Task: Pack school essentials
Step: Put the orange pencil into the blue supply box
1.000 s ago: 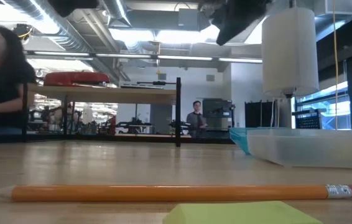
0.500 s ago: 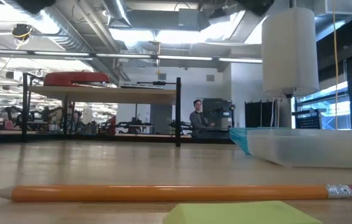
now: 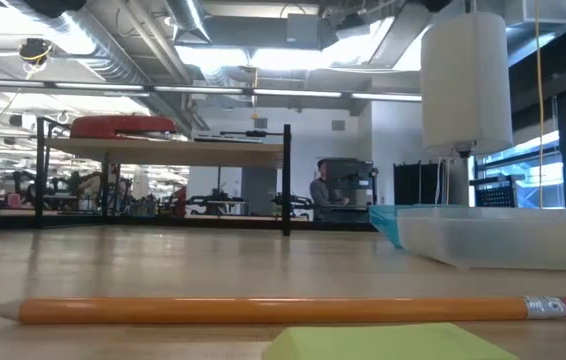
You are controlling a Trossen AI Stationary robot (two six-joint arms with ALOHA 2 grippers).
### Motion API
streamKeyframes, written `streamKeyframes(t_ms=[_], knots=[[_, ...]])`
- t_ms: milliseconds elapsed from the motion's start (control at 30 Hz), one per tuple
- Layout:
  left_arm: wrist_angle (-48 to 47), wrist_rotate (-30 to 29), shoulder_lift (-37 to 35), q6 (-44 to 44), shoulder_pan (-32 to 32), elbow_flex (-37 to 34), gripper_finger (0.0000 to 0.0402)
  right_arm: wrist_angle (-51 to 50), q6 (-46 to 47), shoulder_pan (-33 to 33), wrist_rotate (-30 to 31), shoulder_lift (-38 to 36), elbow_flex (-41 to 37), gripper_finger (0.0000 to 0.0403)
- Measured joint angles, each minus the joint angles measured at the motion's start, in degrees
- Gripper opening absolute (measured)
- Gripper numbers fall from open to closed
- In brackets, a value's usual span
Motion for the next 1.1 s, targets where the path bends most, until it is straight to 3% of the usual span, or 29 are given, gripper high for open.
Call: streamKeyframes(t_ms=[633, 1100], knots=[[0.0, 0.1, 0.0, 2.6, 0.0, 0.0, 0.0399, 3.6, 0.2, 0.2, 0.0, 5.6, 0.0, 0.0171], [-0.1, 0.1, 0.0, 4.7, 0.0, 0.0, 0.0399, 10.2, 1.6, 0.8, 0.0, 16.6, 0.0, 0.0167]])
